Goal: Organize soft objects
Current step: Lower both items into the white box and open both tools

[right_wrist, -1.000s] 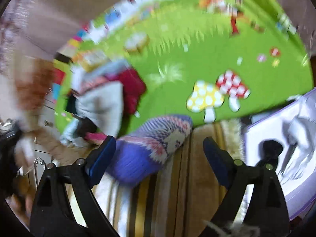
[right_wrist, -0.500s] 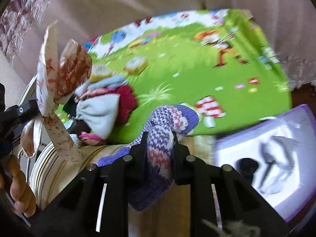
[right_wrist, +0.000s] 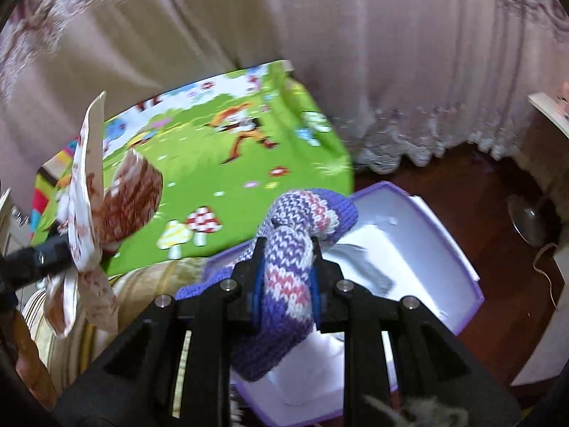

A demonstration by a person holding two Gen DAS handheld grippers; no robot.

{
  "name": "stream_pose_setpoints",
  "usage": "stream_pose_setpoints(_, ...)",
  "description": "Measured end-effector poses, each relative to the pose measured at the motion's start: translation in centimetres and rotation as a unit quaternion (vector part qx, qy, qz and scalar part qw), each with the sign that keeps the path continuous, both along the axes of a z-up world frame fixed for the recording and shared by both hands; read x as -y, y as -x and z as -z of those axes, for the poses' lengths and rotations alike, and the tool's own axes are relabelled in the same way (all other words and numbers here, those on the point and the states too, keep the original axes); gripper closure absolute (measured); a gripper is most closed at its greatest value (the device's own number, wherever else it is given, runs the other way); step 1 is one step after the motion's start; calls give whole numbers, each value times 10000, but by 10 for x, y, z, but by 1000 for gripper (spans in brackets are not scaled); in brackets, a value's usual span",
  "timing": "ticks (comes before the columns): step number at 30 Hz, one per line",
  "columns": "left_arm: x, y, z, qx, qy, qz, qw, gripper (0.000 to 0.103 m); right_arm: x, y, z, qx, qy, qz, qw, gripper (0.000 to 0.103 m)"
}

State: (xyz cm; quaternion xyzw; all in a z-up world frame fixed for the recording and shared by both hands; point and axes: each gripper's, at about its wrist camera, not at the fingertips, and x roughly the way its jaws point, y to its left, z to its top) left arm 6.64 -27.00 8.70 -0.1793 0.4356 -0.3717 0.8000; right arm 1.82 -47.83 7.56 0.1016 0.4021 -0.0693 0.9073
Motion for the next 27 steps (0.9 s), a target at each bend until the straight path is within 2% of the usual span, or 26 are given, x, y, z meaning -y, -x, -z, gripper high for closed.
stream_pose_setpoints(5,34,6,7,-43,-91,297,9995,75,32,10,6,-72,96,417,9991,74)
stream_pose_setpoints(6,41,7,9,-70,-105,375,9992,73,37,12,7,-91,96,482,9988,73)
stream_pose_setpoints(7,45,8,10,-97,-116,422,9990,66,42,15,8,-95,76,526,9985,70)
stream_pose_setpoints(8,50,8,12,-134,-147,479,9987,53,46,16,9,-100,49,573,9983,63)
stream_pose_setpoints(9,53,9,14,-148,-172,537,9983,47,50,17,10,-100,27,629,9980,59)
stream_pose_setpoints(10,56,11,16,-144,-190,569,9981,39,53,18,11,-84,20,682,9976,47)
stream_pose_setpoints(11,57,12,17,-153,-219,595,9979,37,55,19,10,-48,27,734,9973,32)
stream_pose_setpoints(13,59,11,21,-213,-271,623,9975,37,58,22,8,103,139,877,9960,19)
stream_pose_setpoints(14,57,12,22,-234,-285,613,9974,37,57,24,6,178,219,939,9952,17)
stream_pose_setpoints(27,21,8,20,-63,-498,249,9984,37,30,7,14,87,166,469,9987,16)
